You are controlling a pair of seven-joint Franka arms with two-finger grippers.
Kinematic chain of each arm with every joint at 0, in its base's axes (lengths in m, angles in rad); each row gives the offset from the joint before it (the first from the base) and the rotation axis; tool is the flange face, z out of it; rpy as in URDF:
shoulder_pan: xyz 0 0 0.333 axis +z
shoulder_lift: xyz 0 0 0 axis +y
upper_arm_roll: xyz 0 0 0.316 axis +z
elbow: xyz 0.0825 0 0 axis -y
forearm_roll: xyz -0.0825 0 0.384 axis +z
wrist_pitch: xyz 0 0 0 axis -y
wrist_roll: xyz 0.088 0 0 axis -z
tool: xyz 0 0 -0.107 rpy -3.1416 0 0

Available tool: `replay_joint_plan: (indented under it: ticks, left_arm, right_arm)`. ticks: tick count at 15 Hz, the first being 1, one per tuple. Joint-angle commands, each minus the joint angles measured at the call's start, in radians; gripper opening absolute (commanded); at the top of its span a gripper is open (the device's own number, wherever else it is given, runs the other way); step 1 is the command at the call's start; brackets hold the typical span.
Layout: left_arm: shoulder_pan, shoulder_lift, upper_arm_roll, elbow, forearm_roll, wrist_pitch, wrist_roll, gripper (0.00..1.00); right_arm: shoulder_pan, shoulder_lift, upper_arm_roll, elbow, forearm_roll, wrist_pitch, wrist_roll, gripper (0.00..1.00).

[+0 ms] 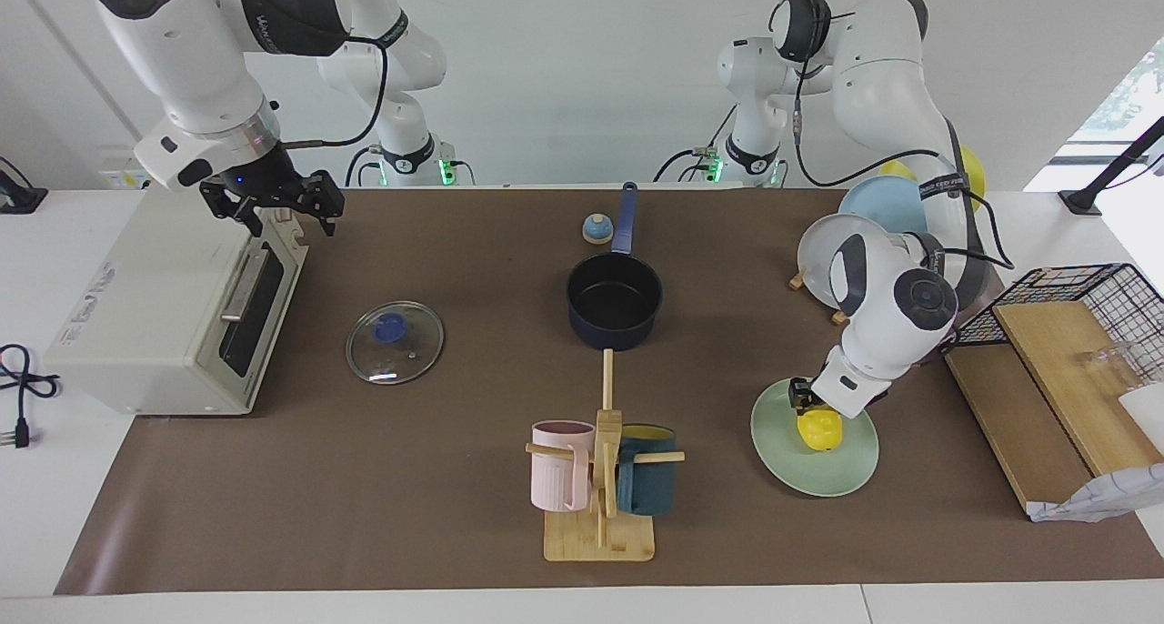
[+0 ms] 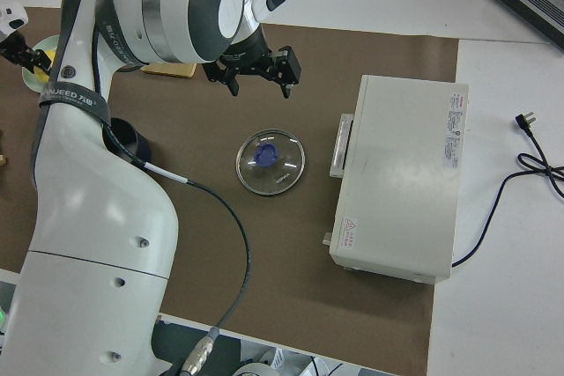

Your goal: Transfer potato from pot to plate

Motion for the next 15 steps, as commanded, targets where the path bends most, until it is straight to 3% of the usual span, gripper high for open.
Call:
replay_joint_plan:
  ticks: [1, 2, 5, 7, 15]
  left_arm:
    - [-0.004, -0.027, 0.003, -0.044, 0.025, 0.026, 0.017, 0.43]
    - [-0.007, -0.027, 0.003, -0.044, 0.025, 0.026, 0.019, 0.99]
    - [0.019, -0.045, 0.000, -0.026, 0.002, 0.012, 0.023, 1.00]
    - [0.057, -0.113, -0.005, -0.024, -0.052, -0.031, 0.022, 1.00]
    - [0.097, -0.493, 0.004, -0.032, -0.026, -0.365, 0.052, 1.00]
  right_arm:
    - [-0.005, -0.026, 0.003, -0.033, -0.003, 0.017, 0.014, 1.00]
    - [-0.005, -0.026, 0.003, -0.033, -0.003, 0.028, 0.016, 1.00]
    - [-0.007, -0.024, 0.003, -0.033, -0.003, 0.030, 0.017, 1.00]
    - [-0.005, -0.026, 0.003, -0.031, -0.003, 0.030, 0.016, 1.00]
    - [-0.016, -0.027, 0.009, -0.028, -0.002, 0.022, 0.023, 1.00]
